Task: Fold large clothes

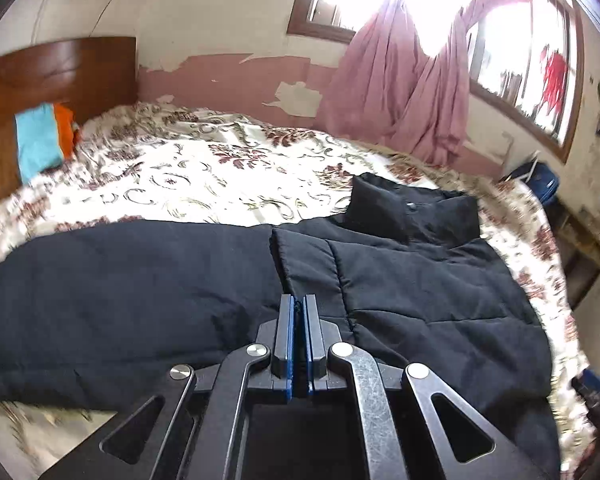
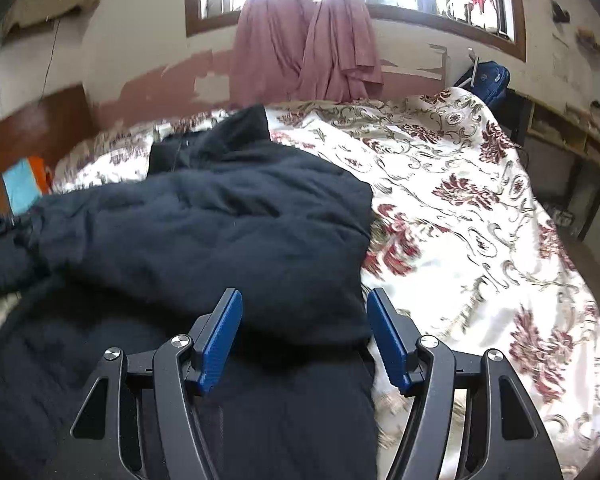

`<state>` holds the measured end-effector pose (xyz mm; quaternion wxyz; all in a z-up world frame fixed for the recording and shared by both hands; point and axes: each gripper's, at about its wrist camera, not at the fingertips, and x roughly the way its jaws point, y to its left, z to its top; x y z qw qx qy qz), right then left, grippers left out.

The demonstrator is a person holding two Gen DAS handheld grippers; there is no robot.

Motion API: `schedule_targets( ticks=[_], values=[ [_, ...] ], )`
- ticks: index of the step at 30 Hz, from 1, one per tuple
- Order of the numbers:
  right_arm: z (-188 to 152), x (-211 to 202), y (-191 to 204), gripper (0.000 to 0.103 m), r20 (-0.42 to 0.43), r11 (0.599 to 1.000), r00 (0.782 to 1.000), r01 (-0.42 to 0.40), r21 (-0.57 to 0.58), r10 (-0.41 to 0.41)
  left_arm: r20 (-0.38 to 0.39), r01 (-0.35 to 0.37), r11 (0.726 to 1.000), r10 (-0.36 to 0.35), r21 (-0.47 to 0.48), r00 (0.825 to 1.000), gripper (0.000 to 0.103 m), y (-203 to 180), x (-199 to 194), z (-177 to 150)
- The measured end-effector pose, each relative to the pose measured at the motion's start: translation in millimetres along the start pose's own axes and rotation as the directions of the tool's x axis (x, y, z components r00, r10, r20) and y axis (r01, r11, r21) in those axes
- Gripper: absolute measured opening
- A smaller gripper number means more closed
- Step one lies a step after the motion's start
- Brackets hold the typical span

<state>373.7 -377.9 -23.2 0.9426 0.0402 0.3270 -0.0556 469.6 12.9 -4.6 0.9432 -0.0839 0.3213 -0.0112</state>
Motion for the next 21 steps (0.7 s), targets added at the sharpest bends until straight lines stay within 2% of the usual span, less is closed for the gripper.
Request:
schedule_targets(
  ticks=[2, 3, 4, 11, 15, 17, 20, 21],
  values=[
    [4, 14, 3, 0.051, 0.001, 0.999, 1.0, -0.031, 0.009, 0.031, -0.034, -0.032, 0.999, 0.033, 0.021, 0.999, 0.004, 3, 12, 1],
    [5, 23, 6, 0.041, -0.01, 0.999, 0.999, -0.045, 0.009, 0.045, -0.051, -0.057, 0.998, 0.059, 0.037, 0.997, 0.004, 3, 21, -2],
    [6, 33, 9, 0.036, -0.028, 0.999, 0.998, -0.051, 0.008, 0.051, -0.073, -0.078, 0.996, 0.081, 0.047, 0.994, 0.004, 4, 31, -6],
    [-6, 84, 25, 0.036, -0.139, 0.998, 0.988, -0.069, -0.014, 0.066, -0.207, -0.083, 0.995, 0.092, 0.05, 0.974, 0.004, 13, 64, -34],
    [-8, 90, 34, 0.036, -0.149, 0.998, 0.988, -0.055, -0.032, 0.05, -0.273, -0.083, 0.993, 0.104, 0.086, 0.956, 0.005, 7, 81, -43],
    [-8, 88, 36, 0.036, -0.146, 0.998, 0.988, -0.049, -0.038, 0.043, -0.284, -0.08, 0.993, 0.102, 0.087, 0.953, 0.006, 5, 81, -44],
    [-3, 78, 39, 0.037, -0.134, 0.999, 0.991, -0.028, -0.043, 0.022, -0.283, -0.068, 0.997, 0.073, 0.026, 0.956, 0.008, 14, 70, -39],
    [-1, 72, 39, 0.041, -0.127, 0.999, 0.992, -0.022, -0.036, 0.017, -0.291, -0.062, 0.998, 0.057, -0.008, 0.955, 0.008, 20, 66, -38]
  ],
)
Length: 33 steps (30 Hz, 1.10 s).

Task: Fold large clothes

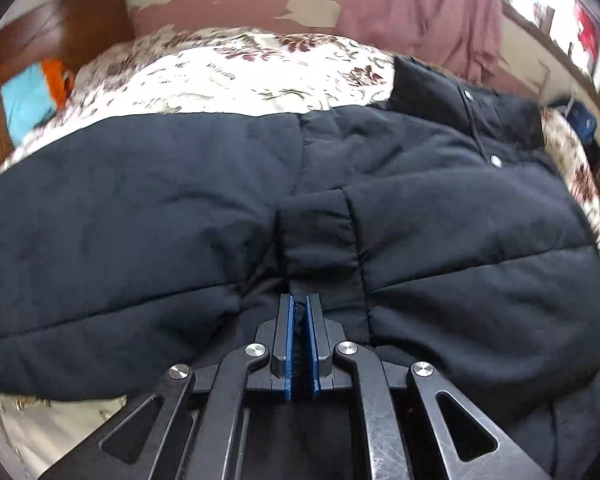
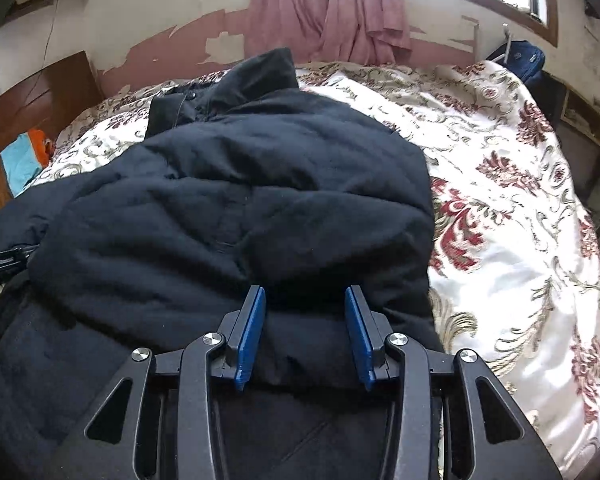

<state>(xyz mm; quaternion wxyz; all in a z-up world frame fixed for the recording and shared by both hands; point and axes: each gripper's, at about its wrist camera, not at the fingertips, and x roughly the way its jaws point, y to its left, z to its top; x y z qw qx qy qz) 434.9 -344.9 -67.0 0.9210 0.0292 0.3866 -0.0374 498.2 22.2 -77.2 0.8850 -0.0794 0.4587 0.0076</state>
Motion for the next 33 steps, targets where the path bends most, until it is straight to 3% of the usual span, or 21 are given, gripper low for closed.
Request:
schedule_targets(
  ticks=[3, 5, 7, 8, 10, 15, 18, 21, 23, 28, 31, 33],
  values=[
    [7, -17, 7, 0.06, 0.038, 0.999, 0.999, -0.037, 0.028, 0.036, -0.002, 0.048, 0.995, -0.048, -0.085, 0.999, 0.027, 20, -15, -3],
    [13, -27, 19, 0.062, 0.06, 0.999, 0.997, -0.051, 0.01, 0.051, 0.016, 0.097, 0.988, -0.096, -0.118, 0.995, 0.038, 31, -26, -6],
    [19, -34, 43, 0.065, 0.066, 0.997, 0.995, -0.068, -0.036, 0.071, 0.063, 0.144, 0.977, -0.136, -0.158, 0.989, 0.081, 46, -47, -13],
    [20, -37, 53, 0.065, 0.068, 0.995, 0.994, -0.078, -0.057, 0.082, 0.089, 0.157, 0.971, -0.143, -0.178, 0.986, 0.085, 51, -54, -16],
    [22, -41, 78, 0.072, 0.07, 0.991, 0.993, -0.09, -0.102, 0.097, 0.144, 0.2, 0.956, -0.171, -0.217, 0.975, 0.089, 69, -73, -22],
    [23, -48, 133, 0.085, 0.078, 0.977, 0.988, -0.118, -0.179, 0.134, 0.164, 0.213, 0.935, -0.172, -0.283, 0.971, 0.098, 117, -105, -42],
    [22, -49, 165, 0.087, 0.078, 0.966, 0.986, -0.124, -0.226, 0.145, 0.155, 0.202, 0.92, -0.157, -0.336, 0.975, 0.101, 151, -112, -52],
    [20, -49, 194, 0.087, 0.075, 0.957, 0.989, -0.105, -0.27, 0.13, 0.162, 0.19, 0.888, -0.133, -0.418, 0.978, 0.101, 190, -117, -68],
    [19, -46, 210, 0.087, 0.077, 0.952, 0.991, -0.082, -0.296, 0.109, 0.165, 0.182, 0.858, -0.115, -0.48, 0.98, 0.101, 215, -118, -79],
    [21, -40, 236, 0.087, 0.08, 0.948, 0.993, -0.053, -0.315, 0.082, 0.177, 0.174, 0.749, -0.076, -0.64, 0.981, 0.101, 277, -115, -109],
    [22, -27, 251, 0.087, 0.065, 0.938, 0.997, -0.02, -0.346, 0.045, 0.195, 0.2, 0.676, -0.084, -0.709, 0.977, 0.101, 304, -109, -123],
    [22, -15, 259, 0.087, 0.04, 0.932, 0.999, -0.007, -0.363, 0.023, 0.206, 0.217, 0.644, -0.094, -0.734, 0.974, 0.101, 317, -105, -129]
  ],
)
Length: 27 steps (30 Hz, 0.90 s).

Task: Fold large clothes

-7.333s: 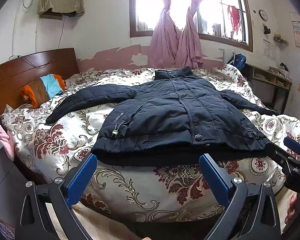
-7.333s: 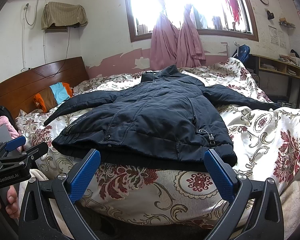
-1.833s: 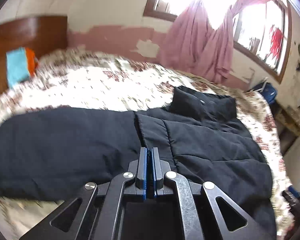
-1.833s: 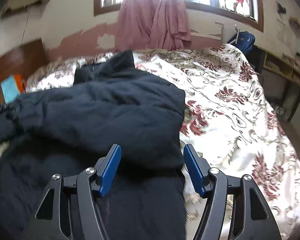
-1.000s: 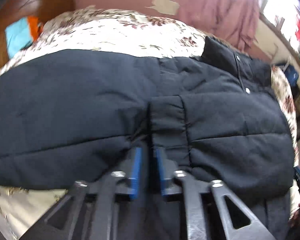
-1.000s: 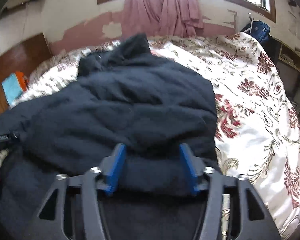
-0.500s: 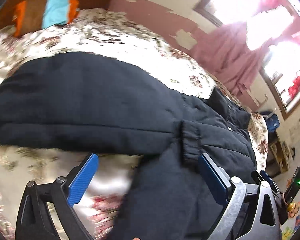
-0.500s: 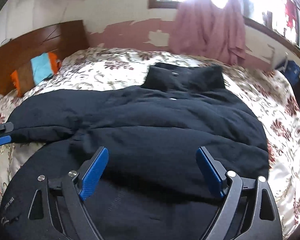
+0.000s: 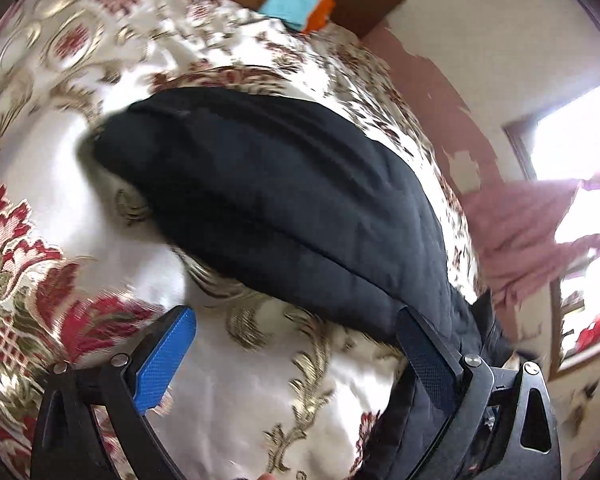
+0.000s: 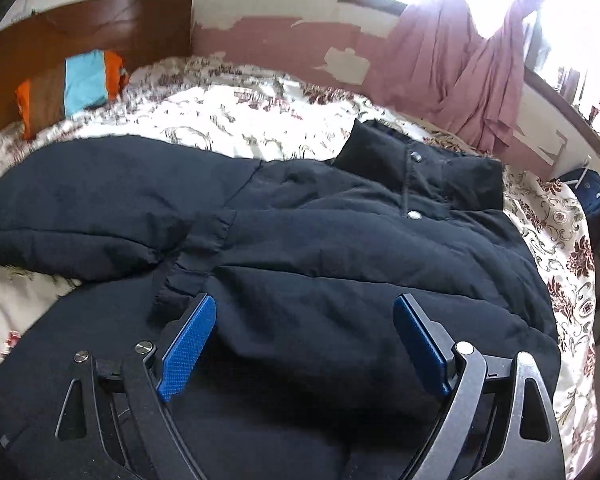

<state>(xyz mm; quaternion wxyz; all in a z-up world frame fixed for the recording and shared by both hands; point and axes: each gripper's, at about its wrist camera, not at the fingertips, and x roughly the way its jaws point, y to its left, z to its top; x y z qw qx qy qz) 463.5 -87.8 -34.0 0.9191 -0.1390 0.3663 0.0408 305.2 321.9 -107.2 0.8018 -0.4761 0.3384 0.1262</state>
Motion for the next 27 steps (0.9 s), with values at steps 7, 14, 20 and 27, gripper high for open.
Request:
schedule_targets(
  ticks=[7, 14, 20, 27],
  values=[
    [-8, 28, 14, 0.088, -0.094, 0.999, 0.995, 0.038, -0.034, -0.041, 0.024, 0.049, 0.995, -0.047, -0.091, 0.999, 0.099, 17, 5, 7],
    [-15, 31, 21, 0.092, -0.104, 0.997, 0.993, 0.055, -0.061, -0.061, 0.126, 0.098, 0.97, -0.071, -0.221, 0.989, 0.088, 33, -3, 8],
    [-15, 30, 17, 0.092, -0.1, 0.998, 0.994, 0.039, -0.053, -0.044, 0.16, 0.127, 0.953, -0.085, -0.274, 0.984, 0.038, 37, 1, 21],
    [-14, 28, 14, 0.092, -0.087, 0.999, 0.996, 0.024, -0.04, -0.027, 0.243, 0.113, 0.989, -0.086, -0.099, 0.966, 0.007, 3, -20, 37]
  ],
)
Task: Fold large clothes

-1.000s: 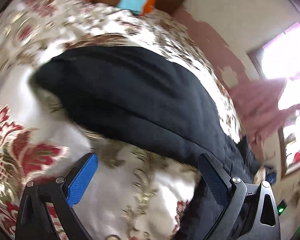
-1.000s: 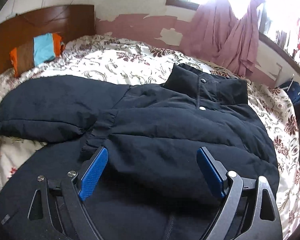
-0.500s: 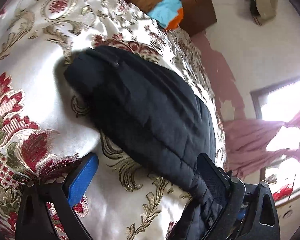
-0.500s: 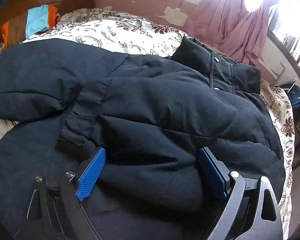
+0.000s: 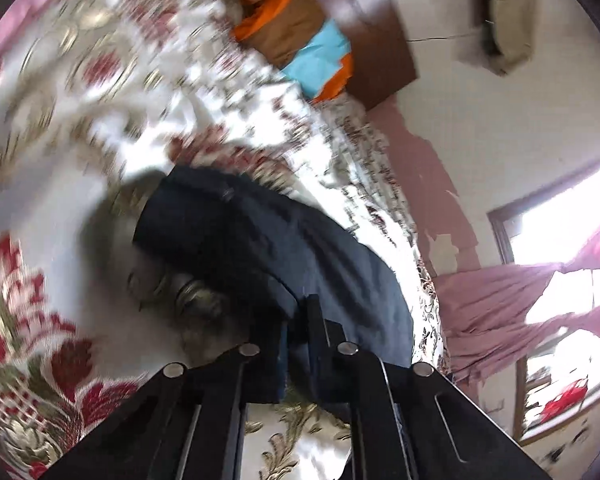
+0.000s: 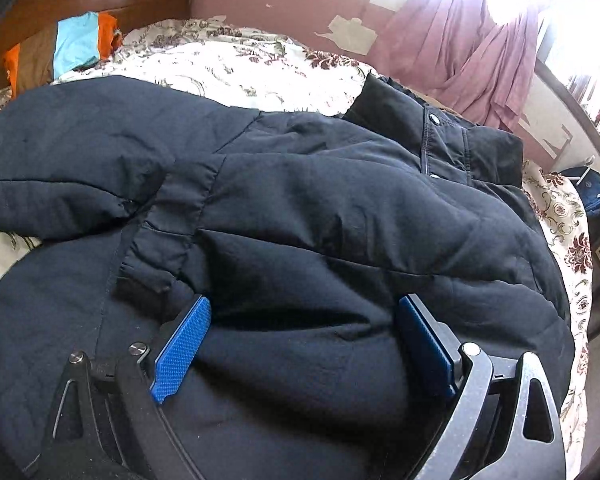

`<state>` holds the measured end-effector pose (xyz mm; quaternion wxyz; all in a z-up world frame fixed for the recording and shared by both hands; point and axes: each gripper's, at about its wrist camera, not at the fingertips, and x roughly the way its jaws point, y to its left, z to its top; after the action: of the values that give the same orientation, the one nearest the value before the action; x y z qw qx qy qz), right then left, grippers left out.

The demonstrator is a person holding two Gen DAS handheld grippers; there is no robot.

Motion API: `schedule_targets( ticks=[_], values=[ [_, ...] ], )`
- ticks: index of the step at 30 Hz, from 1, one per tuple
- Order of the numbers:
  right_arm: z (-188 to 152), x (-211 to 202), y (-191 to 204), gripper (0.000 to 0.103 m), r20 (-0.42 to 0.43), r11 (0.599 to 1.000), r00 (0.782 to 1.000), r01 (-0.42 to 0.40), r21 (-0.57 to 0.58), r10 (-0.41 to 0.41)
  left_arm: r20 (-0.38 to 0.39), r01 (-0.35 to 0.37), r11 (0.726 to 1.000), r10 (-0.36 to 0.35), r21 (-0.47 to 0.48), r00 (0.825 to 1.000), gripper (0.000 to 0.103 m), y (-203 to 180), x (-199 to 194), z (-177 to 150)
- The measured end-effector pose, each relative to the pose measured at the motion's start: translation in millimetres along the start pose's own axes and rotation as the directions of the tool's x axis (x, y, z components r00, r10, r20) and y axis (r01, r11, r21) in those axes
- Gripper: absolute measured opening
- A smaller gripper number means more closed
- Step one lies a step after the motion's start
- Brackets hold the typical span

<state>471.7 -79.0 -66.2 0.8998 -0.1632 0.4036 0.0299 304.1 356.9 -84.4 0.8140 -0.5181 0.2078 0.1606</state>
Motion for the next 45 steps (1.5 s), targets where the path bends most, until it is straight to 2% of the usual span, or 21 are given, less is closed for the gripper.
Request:
schedule_targets(
  ticks=[4, 8, 11, 14, 15, 17, 18, 23, 29, 34, 36, 39, 43, 45],
  values=[
    [1, -24, -14, 0.092, 0.085, 0.997, 0.995, -0.063, 0.051, 0.059, 0.049, 0.037, 0.989, -0.045, 0.143, 0.998, 0.006, -44, -20, 8],
    [-2, -53, -41, 0.092, 0.14, 0.987, 0.987, -0.102, 0.122, 0.084, 0.102, 0.072, 0.935, -0.113, 0.347, 0.988, 0.006, -108, -44, 3],
    [-8, -69, -62, 0.092, 0.159, 0.986, 0.984, -0.1, 0.133, 0.078, 0.112, 0.116, 0.875, -0.189, 0.471, 0.976, 0.006, -159, -59, -12],
    [-19, -82, -90, 0.092, 0.171, 0.984, 0.983, -0.088, 0.157, 0.06, 0.086, 0.169, 0.8, -0.265, 0.575, 0.96, 0.006, -208, -70, -37],
    [-21, -84, -100, 0.092, 0.172, 0.982, 0.983, -0.085, 0.167, 0.056, 0.062, 0.196, 0.769, -0.293, 0.609, 0.954, 0.006, -227, -72, -49],
    [-31, -88, -123, 0.092, 0.17, 0.977, 0.985, -0.073, 0.2, 0.039, 0.023, 0.232, 0.727, -0.322, 0.646, 0.947, 0.006, -251, -73, -68],
    [-36, -89, -132, 0.092, 0.169, 0.974, 0.985, -0.07, 0.217, 0.033, -0.009, 0.258, 0.698, -0.339, 0.668, 0.941, 0.006, -268, -73, -82],
    [-68, -90, -186, 0.092, 0.158, 0.951, 0.988, -0.049, 0.304, 0.001, -0.138, 0.353, 0.598, -0.375, 0.72, 0.917, 0.006, -317, -67, -141],
    [-109, -83, -243, 0.092, 0.132, 0.921, 0.991, -0.032, 0.387, -0.021, -0.286, 0.425, 0.498, -0.333, 0.756, 0.898, 0.006, -357, -45, -220],
    [-136, -72, -273, 0.092, 0.115, 0.895, 0.993, -0.048, 0.443, -0.004, -0.402, 0.469, 0.418, -0.244, 0.778, 0.883, 0.006, -368, -27, -284],
    [-144, -70, -281, 0.092, 0.113, 0.883, 0.994, -0.056, 0.465, 0.003, -0.455, 0.493, 0.385, -0.191, 0.78, 0.87, 0.006, -364, -18, -310],
    [-154, -64, -290, 0.092, 0.107, 0.862, 0.994, -0.07, 0.501, 0.019, -0.517, 0.522, 0.347, -0.114, 0.779, 0.848, 0.006, -357, -5, -344],
    [-167, -57, -300, 0.092, 0.113, 0.829, 0.992, -0.115, 0.547, 0.063, -0.568, 0.54, 0.315, -0.007, 0.78, 0.823, 0.006, -339, 11, -375],
    [-169, -56, -299, 0.092, 0.127, 0.83, 0.989, -0.132, 0.542, 0.075, -0.588, 0.554, 0.302, 0.028, 0.776, 0.808, 0.006, -328, 14, -387]
  ],
)
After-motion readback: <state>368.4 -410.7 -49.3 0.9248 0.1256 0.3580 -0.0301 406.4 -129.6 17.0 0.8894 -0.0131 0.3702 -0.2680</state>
